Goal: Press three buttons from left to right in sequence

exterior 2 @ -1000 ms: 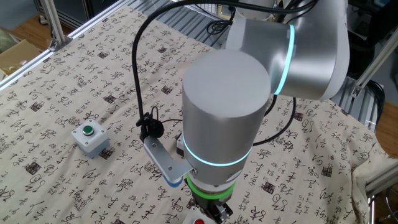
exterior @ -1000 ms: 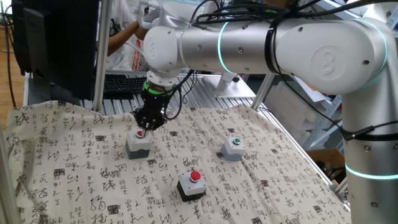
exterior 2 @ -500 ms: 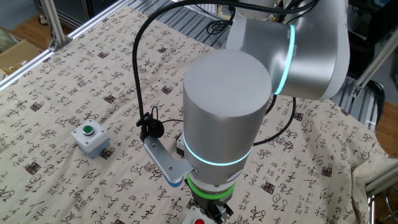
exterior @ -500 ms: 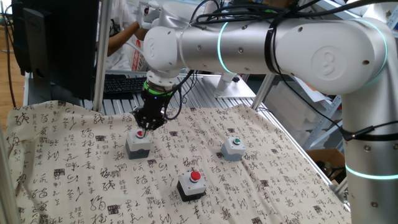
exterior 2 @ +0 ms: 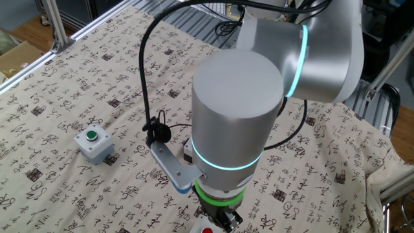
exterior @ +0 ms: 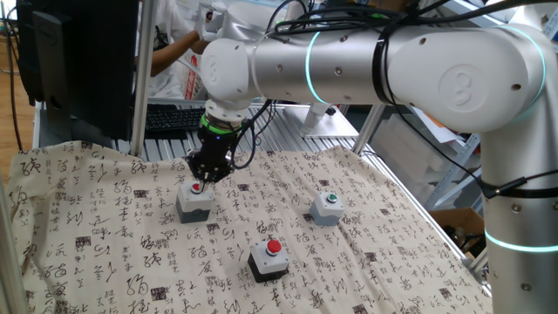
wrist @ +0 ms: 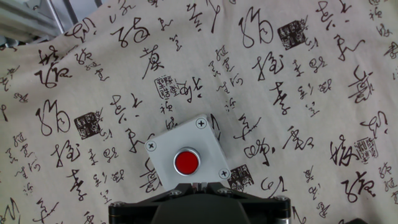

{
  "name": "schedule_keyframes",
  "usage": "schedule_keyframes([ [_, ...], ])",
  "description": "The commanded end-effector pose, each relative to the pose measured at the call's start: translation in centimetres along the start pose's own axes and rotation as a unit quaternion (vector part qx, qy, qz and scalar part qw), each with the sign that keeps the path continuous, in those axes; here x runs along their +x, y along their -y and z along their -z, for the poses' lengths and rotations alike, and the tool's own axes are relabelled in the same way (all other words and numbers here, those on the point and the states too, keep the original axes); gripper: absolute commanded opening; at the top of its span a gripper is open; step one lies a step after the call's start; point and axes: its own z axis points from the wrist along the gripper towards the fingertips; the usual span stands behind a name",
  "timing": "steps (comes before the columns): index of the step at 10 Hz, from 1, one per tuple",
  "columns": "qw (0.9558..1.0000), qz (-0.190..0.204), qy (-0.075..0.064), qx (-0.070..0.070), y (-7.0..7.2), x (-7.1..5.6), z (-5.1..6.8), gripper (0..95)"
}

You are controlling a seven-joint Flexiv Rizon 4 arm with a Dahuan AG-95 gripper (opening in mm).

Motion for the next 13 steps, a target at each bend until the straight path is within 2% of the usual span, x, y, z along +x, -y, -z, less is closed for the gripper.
schedule_keyframes([
  [1,0.9998,0.011,0.007,-0.013,0.12,0.12,0.04,0.0],
  [4,0.9996,0.017,0.015,-0.016,0.12,0.12,0.04,0.0],
  [5,0.9997,0.015,0.016,-0.011,0.12,0.12,0.04,0.0],
  [7,0.9998,0.011,0.016,-0.006,0.12,0.12,0.04,0.0],
  [13,0.9998,0.017,0.009,-0.009,-0.18,0.28,0.09,0.0],
])
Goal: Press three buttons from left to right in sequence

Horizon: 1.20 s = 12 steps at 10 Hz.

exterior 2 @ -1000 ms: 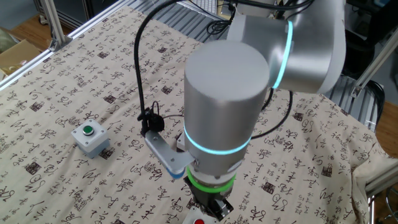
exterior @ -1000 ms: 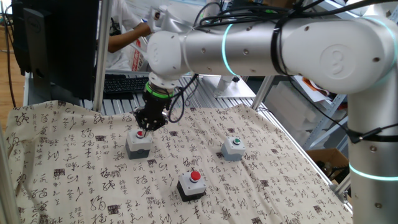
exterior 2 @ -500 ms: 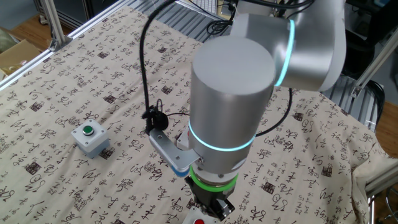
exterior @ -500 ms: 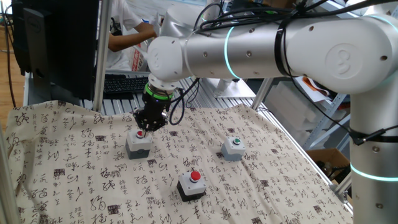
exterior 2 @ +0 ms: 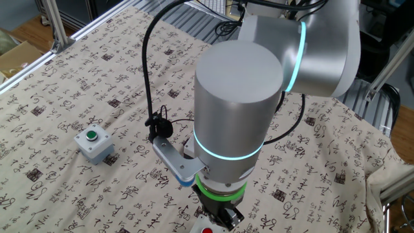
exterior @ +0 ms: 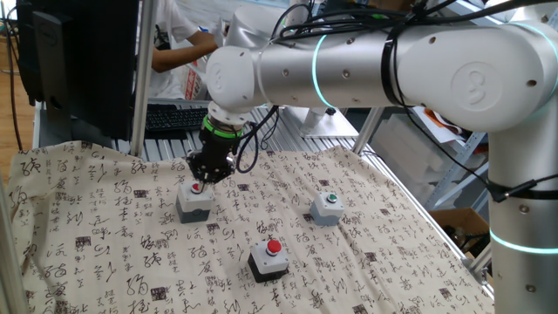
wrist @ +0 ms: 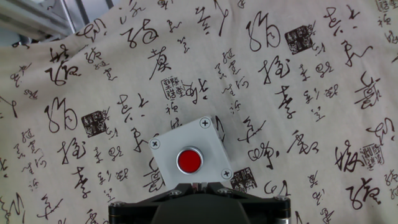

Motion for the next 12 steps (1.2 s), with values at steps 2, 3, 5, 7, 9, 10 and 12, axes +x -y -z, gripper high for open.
schedule_keyframes([
  [2,1.0,-0.001,-0.001,-0.001,-0.2,0.0,0.1,0.0],
  [3,1.0,-0.001,-0.002,-0.002,-0.3,-0.2,0.1,0.0],
  [5,1.0,-0.001,-0.005,0.0,-0.7,-0.5,0.2,0.0],
  [7,1.0,-0.002,-0.006,0.001,-0.9,-1.0,0.3,0.0],
  [9,0.9999,-0.001,-0.012,0.003,-1.3,-2.0,0.4,0.0],
  [10,0.9999,0.001,-0.013,0.004,-1.4,-2.4,0.5,0.0],
  [12,0.9999,0.003,-0.014,0.006,-1.6,-3.0,0.4,0.0],
])
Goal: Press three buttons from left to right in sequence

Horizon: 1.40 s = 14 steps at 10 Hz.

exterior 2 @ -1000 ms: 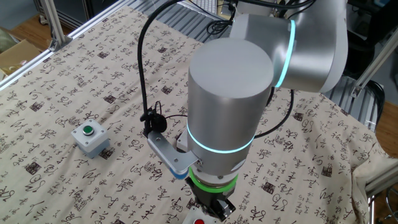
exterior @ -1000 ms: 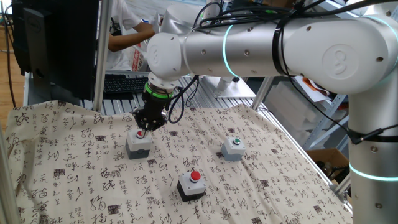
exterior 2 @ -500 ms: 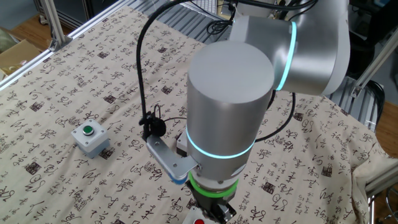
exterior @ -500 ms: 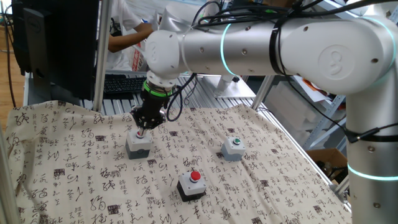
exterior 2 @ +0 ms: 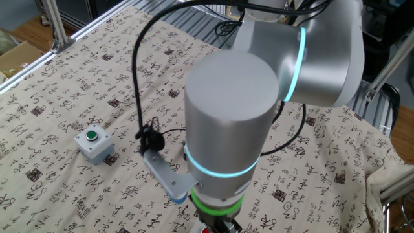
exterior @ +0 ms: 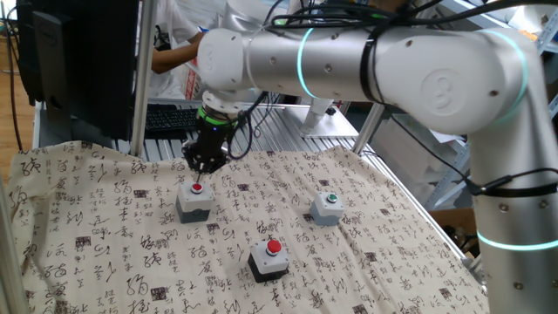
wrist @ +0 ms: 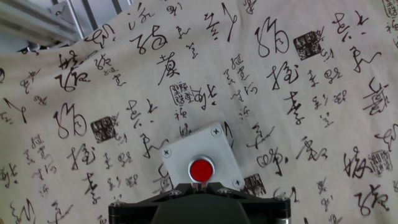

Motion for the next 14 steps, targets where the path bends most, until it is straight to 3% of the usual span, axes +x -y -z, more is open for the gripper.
schedule_keyframes([
  [1,1.0,0.001,0.004,0.002,-0.06,-0.12,-0.1,0.0],
  [6,0.9999,0.005,0.004,0.011,0.02,-0.43,-0.36,0.0],
  [14,0.9999,0.007,-0.001,0.01,0.63,-0.81,-0.88,0.0],
])
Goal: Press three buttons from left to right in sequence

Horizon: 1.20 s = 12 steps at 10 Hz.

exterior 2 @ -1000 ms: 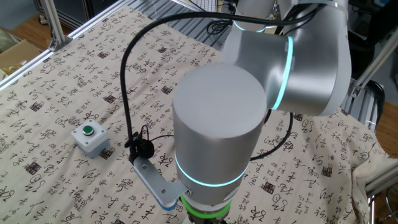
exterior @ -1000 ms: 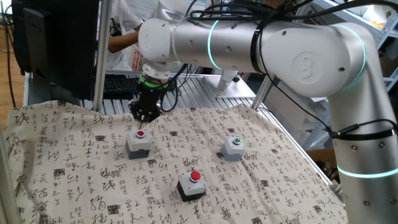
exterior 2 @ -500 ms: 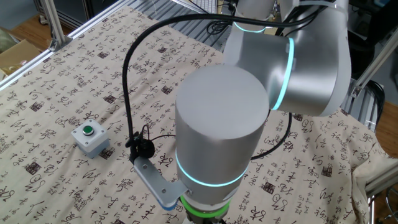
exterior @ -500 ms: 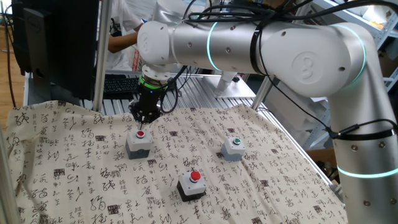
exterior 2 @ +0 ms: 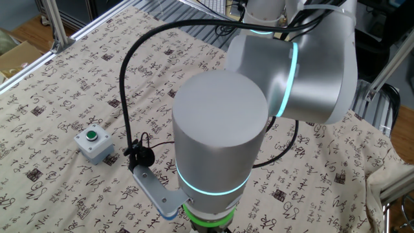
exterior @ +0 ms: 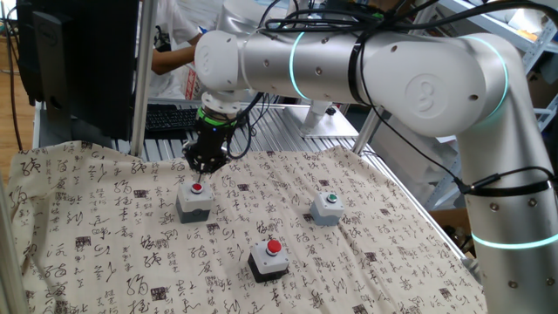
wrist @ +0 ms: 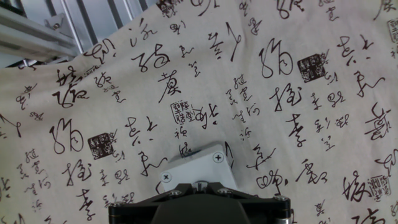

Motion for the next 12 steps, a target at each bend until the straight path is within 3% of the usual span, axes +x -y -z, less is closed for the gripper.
schedule_keyframes([
  [1,1.0,-0.001,-0.003,0.001,-0.04,0.02,-0.13,0.0],
  [12,1.0,-0.004,-0.002,-0.004,0.11,0.77,-1.08,0.0],
])
